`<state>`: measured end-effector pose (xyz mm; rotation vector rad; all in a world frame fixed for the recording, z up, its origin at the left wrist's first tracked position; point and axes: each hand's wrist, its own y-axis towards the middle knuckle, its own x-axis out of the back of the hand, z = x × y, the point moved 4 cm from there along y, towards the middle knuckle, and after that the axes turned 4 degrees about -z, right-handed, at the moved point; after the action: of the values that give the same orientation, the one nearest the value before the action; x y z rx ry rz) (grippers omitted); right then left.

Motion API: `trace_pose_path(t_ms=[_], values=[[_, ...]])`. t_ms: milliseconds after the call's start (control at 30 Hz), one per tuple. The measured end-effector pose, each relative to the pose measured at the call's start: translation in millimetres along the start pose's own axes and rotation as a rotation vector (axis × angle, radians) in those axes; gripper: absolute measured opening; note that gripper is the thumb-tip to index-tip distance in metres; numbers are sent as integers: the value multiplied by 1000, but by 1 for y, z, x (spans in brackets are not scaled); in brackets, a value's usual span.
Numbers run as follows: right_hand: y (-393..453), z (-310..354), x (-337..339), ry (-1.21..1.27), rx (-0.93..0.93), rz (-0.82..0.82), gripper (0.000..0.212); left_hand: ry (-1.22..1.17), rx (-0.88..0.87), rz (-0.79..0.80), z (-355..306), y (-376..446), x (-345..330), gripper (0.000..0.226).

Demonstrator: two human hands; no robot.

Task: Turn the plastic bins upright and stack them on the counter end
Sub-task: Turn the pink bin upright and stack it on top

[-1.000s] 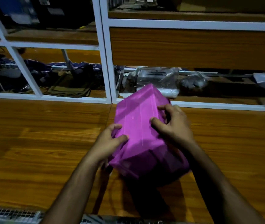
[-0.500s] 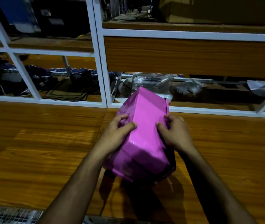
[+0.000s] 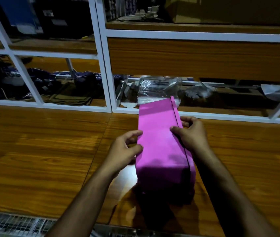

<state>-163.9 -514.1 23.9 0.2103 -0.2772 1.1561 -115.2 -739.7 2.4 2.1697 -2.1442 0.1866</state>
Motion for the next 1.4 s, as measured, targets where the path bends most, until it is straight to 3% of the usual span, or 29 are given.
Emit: trace_pose_path(t_ms=[133, 300, 400, 567, 667, 767, 833, 900, 1033, 1233, 1400], values=[[1, -3, -4, 150, -71, 19, 41, 105, -51, -48, -2, -1, 1, 44], [-8, 5, -13, 383, -146, 65, 46, 400, -250, -154, -25, 3, 5, 29], [-20, 19, -22, 441, -75, 209, 21, 331, -293, -135, -42, 4, 1, 34], [-33, 36, -36, 289, 86, 525, 36, 431, -268, -199, -55, 6, -3, 43], [-28, 23, -34, 207, 83, 496, 32, 403, -183, -202, -52, 8, 7, 35], [-11, -11, -28, -40, 70, 318, 36, 372, -124, -221, -45, 11, 25, 25], [-7, -33, -22, -300, 83, 259, 37, 312, -86, -233, -39, 12, 38, 31], [-8, -51, -20, -386, 66, 293, 38, 251, -71, -217, -32, 13, 49, 44], [-9, -67, -21, -288, 56, 350, 53, 213, -66, -267, -15, 11, 62, 39], [-6, -54, -12, -92, 20, 323, 48, 133, 71, -269, 40, 17, 77, 16], [-6, -53, -14, -13, 11, 368, 44, 12, 115, -287, 62, 17, 78, 18]])
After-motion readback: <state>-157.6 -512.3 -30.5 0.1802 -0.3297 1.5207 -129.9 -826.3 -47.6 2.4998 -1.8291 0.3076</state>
